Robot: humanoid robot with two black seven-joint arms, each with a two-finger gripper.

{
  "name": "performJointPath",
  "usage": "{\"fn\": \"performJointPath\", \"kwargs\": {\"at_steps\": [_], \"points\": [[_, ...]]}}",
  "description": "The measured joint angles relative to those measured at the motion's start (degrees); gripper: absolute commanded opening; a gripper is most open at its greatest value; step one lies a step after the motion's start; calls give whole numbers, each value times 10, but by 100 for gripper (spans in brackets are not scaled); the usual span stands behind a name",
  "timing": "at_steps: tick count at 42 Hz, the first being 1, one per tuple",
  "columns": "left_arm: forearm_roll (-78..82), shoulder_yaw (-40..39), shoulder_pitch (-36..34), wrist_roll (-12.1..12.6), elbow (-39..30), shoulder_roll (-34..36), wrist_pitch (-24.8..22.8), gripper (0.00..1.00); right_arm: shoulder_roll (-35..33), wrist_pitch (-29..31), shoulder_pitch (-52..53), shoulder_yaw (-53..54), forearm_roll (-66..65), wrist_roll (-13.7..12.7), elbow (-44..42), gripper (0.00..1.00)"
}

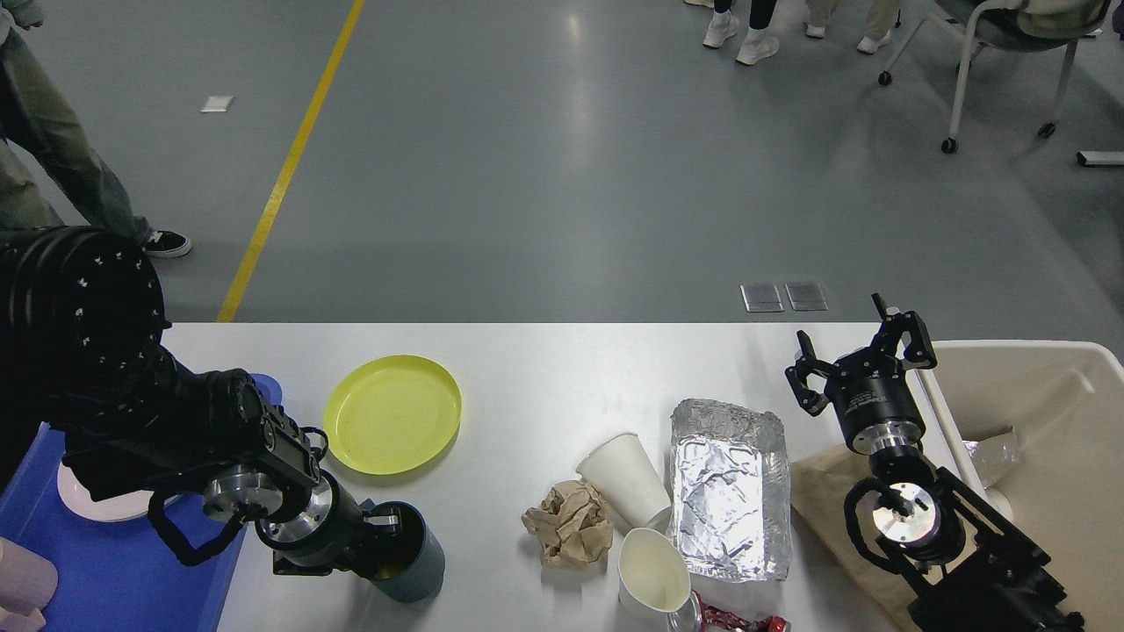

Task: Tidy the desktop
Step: 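Lift the teal mug and move it onto the blue tray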

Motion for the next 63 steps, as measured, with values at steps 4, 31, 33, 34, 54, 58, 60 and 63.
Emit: {"fn": "performJointPath", "kwargs": {"at_steps": [4, 31, 33, 34, 54, 58, 60, 63], "points": [[0, 3, -12, 1, -6, 4, -12, 0, 0, 0, 0, 0, 0, 0, 0, 100], [5, 58, -331, 47, -123, 52, -205, 0, 0, 0, 0, 0, 0, 0, -1, 100], [4, 63, -362, 48, -129, 53, -225, 0, 0, 0, 0, 0, 0, 0, -1, 100], [4, 67, -380, 48, -133, 53, -237, 0, 0, 0, 0, 0, 0, 0, -1, 100], [6, 118, -532, 48, -147, 71, -364, 0, -1, 0, 1, 0, 0, 0, 0, 100], [17, 145, -520, 45, -132, 100, -364, 0, 0, 0, 1, 0, 0, 0, 0, 100], [34, 160, -507, 43, -119, 125, -362, 0, 0, 0, 0, 0, 0, 0, 0, 100], [68, 169, -479, 41, -98, 169, -360, 0, 0, 0, 0, 0, 0, 0, 0, 100]]}}
